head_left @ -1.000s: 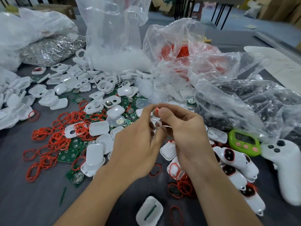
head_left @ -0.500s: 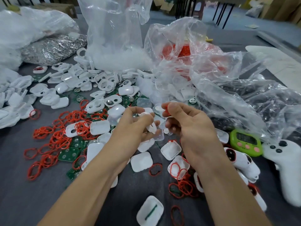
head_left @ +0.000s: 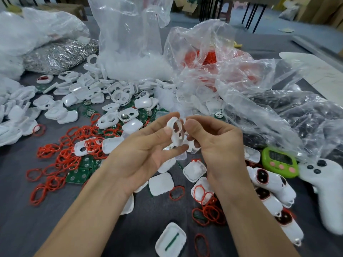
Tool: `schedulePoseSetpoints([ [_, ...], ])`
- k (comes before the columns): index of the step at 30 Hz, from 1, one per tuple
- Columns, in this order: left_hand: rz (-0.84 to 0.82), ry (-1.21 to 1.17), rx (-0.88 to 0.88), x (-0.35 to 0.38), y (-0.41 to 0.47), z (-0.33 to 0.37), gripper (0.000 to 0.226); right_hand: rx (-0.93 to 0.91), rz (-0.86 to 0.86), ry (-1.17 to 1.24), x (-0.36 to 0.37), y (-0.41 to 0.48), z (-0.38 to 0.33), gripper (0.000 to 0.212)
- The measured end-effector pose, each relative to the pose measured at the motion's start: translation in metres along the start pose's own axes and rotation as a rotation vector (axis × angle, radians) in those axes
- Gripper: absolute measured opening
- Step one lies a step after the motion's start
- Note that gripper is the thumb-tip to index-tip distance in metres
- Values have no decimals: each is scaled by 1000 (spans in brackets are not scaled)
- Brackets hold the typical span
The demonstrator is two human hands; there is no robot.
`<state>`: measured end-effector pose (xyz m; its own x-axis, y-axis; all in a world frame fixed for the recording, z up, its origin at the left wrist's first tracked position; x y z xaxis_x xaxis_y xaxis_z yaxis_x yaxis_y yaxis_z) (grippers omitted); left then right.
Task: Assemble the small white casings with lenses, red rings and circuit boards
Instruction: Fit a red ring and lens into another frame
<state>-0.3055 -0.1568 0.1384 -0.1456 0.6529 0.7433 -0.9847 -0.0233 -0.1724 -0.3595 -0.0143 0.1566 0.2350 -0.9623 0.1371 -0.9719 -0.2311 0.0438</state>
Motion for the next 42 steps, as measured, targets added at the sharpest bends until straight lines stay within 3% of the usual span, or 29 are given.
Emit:
schedulePoseSetpoints([
  [6,66,72,2,0,2,-4,37,-169,31,-188,5,-6,-1,14],
  [15,111,93,161,0,2,-3,34,-184,-93,-142,5,-3,-3,19],
  [25,46,328,216,-4,-2,5,42,-196,-140,-222,0,-6,-8,17],
  [34,26,394,150,-7,-3,6,41,-89,-192,-260,-4,-3,-7,27],
  [42,7,367,25,-9,0,0,34,-257,-92,-589,-9,-5,-13,22],
])
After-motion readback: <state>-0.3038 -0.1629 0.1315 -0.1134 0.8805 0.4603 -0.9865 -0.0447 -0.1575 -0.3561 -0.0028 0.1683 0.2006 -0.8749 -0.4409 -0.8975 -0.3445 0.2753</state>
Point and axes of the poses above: each hand's wrist, its own y-axis towards the middle knuckle, its own x-axis out of the palm, z = x × y, the point moved 3 cm from there along y, towards the middle knuckle, and after that the axes turned 4 degrees about -y, right-handed, at the moved point
